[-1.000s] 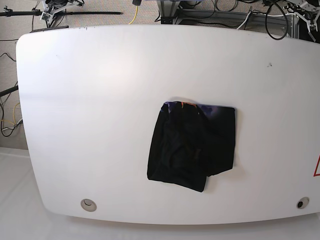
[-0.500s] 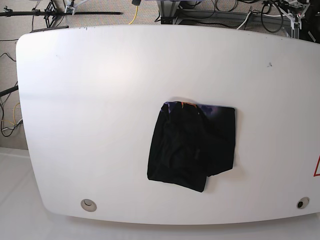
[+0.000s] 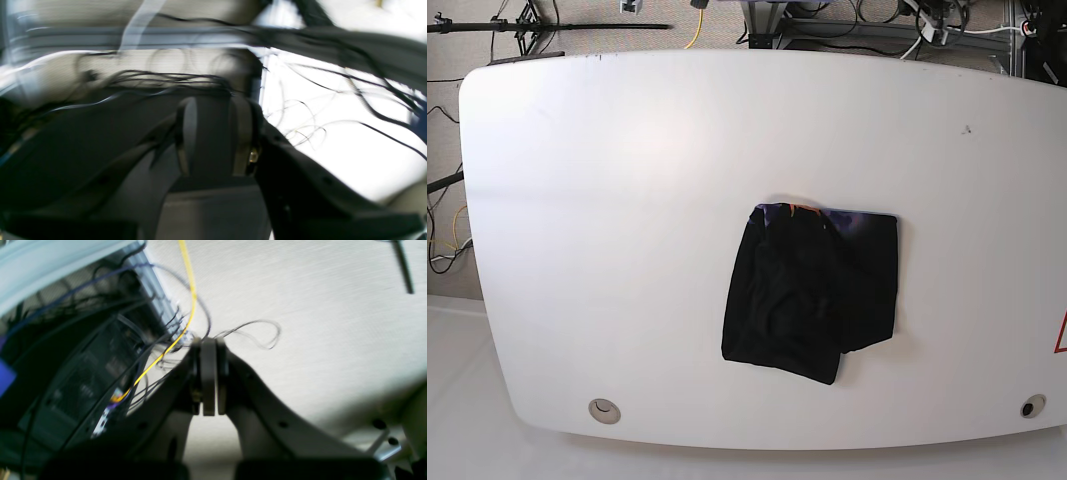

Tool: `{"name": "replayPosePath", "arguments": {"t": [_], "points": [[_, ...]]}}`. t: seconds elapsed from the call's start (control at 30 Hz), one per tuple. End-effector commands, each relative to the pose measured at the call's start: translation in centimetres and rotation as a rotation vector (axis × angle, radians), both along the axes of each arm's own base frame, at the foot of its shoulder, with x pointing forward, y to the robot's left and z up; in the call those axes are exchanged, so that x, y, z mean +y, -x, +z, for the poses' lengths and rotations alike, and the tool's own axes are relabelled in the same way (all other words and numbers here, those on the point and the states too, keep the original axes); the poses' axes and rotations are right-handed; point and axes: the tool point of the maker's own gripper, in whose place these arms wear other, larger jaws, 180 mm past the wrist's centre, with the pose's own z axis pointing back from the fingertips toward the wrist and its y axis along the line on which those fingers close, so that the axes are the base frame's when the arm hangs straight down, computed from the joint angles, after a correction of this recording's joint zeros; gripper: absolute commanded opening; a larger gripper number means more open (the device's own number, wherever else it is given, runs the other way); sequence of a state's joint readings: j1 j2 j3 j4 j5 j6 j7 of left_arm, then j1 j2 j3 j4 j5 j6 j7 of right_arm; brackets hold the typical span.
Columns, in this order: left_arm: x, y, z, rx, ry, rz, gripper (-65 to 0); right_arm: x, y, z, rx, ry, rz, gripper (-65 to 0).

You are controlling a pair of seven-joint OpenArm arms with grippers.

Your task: Fold the T-shirt properly

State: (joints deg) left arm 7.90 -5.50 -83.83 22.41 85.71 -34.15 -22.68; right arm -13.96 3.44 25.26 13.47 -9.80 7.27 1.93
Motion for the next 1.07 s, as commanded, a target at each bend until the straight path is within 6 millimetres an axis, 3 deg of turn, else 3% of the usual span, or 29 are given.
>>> {"name": "replayPosePath", "arguments": {"t": [0.0,0.07,0.17,0.27,0.73,1.03], "points": [[2.3,-0.3,0.1,-0.024,-0.073,0.007,-50.3,0.1,0.9,-0.1,0.024,-0.012,0.018,-65.0],[1.6,-0.2,-0.4,-0.021,-0.081,0.009,-50.3,1.2,0.4,-0.3,0.013,-0.037,0.037,-65.0],[1.1,-1.1,-1.0,-0.03,-0.112,0.01,-50.3,1.1,-3.3,-0.6,-0.07,-0.034,0.093,-65.0],[1.4,-1.2,-1.3,-0.029,-0.158,0.007,-50.3,1.3,-5.0,-0.7,-0.094,-0.04,0.137,-65.0],[-0.5,-1.5,-2.2,0.001,-0.221,0.009,-50.1,1.8,-8.7,-0.9,-0.139,-0.043,0.156,-65.0],[-0.5,-2.5,-2.5,0.032,-0.22,0.013,-50.0,1.8,-8.3,-1.0,-0.111,-0.047,0.154,-65.0]]}}
